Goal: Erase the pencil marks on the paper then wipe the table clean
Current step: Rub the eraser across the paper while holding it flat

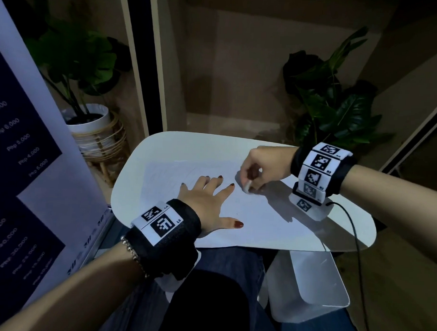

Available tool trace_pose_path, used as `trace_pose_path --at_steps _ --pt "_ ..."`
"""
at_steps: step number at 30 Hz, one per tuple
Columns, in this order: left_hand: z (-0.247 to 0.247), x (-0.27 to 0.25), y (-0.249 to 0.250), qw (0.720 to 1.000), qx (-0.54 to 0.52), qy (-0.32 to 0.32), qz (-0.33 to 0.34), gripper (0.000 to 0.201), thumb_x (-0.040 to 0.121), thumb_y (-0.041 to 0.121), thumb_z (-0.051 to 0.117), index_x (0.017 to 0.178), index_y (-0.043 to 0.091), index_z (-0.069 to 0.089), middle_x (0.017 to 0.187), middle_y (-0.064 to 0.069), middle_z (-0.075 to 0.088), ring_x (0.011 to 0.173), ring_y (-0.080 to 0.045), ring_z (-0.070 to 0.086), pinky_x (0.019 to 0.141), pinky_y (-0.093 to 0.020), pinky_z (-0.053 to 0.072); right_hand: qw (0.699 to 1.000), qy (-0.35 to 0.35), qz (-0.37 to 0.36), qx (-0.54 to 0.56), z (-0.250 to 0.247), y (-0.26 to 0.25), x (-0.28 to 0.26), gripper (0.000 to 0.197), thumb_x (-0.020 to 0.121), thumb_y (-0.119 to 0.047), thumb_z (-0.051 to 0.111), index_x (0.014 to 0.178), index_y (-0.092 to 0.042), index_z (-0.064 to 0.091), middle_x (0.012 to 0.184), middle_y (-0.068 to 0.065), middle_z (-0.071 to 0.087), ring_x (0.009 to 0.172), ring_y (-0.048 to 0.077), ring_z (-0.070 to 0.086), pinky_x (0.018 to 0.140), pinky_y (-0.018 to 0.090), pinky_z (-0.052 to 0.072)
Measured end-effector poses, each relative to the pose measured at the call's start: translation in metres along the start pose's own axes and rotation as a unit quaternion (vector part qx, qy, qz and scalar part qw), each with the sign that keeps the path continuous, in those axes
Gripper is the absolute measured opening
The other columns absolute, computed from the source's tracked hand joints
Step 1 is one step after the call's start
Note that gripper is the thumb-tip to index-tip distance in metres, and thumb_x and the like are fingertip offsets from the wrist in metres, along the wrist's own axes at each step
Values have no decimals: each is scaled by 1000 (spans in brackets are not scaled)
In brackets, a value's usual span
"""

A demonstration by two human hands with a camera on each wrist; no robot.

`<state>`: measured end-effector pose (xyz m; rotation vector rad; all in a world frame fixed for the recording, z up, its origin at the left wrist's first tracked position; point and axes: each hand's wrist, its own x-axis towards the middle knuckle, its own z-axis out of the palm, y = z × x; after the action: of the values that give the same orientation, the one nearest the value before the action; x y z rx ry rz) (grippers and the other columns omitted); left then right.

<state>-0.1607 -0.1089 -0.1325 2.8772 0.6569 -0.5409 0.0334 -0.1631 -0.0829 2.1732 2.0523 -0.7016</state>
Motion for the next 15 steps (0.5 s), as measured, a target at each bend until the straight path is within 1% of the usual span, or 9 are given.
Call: trace_pose_path --at_steps 1,2,4,6,8,9,11,12,15 --pt "0 0 -1 1000 0 -1 2 90 88 76 33 155 34 -8 164 6 -12 149 -20 -10 117 -60 10 999 -46 1 20 -2 0 -4 6 83 -11 76 88 -15 77 71 -8 73 63 5 66 71 19 53" --pt "-1 0 -2 1000 0 -3 5 90 88 76 33 155 34 -8 164 6 -12 149 -20 -11 117 -60 10 998 -62 2 30 -3 1 -8 6 83 -11 77 88 -14 77 70 -7 73 62 5 66 72 20 54" --pt "-2 0 -3 1000 0 -9 11 91 87 76 34 155 34 -9 164 5 -13 150 -21 -11 117 -60 10 999 6 7 35 2 7 -13 4 84 -17 77 87 -15 75 71 -6 73 61 3 65 73 23 54" --pt "-2 -1 -3 1000 3 -11 13 91 87 76 35 155 34 -9 164 4 -13 150 -21 -10 117 -60 11 990 128 27 61 12 16 -16 7 85 -22 76 86 -17 71 72 -5 71 58 1 61 71 26 52" --pt "-4 -2 -3 1000 12 -13 13 90 88 75 35 155 34 -9 164 4 -13 150 -22 -10 117 -59 12 962 225 68 136 27 26 -20 12 88 -23 74 84 -15 66 73 -1 69 55 5 61 64 27 51" --pt "-4 -3 -3 1000 16 -14 13 90 88 75 35 155 34 -9 164 4 -13 150 -22 -9 117 -58 13 945 261 90 177 35 30 -23 14 89 -22 72 83 -13 64 73 3 69 57 11 63 62 27 51" --pt "-5 -4 -4 1000 20 -16 16 90 88 75 37 155 35 -8 164 5 -12 150 -21 -8 117 -55 15 912 305 131 240 49 39 -27 16 91 -21 70 84 -9 62 71 7 69 59 19 65 61 29 52" --pt "-6 -5 -5 999 21 -17 19 91 88 75 38 155 35 -7 164 6 -11 150 -20 -8 118 -54 15 900 315 150 261 54 42 -29 17 91 -21 70 84 -8 62 69 7 68 59 18 64 62 29 52" --pt "-10 -6 -9 999 28 -27 26 91 88 73 42 156 35 -5 164 6 -10 150 -20 -5 119 -53 15 890 302 187 285 60 52 -33 16 91 -21 69 83 -9 62 67 4 69 63 17 65 69 31 53"
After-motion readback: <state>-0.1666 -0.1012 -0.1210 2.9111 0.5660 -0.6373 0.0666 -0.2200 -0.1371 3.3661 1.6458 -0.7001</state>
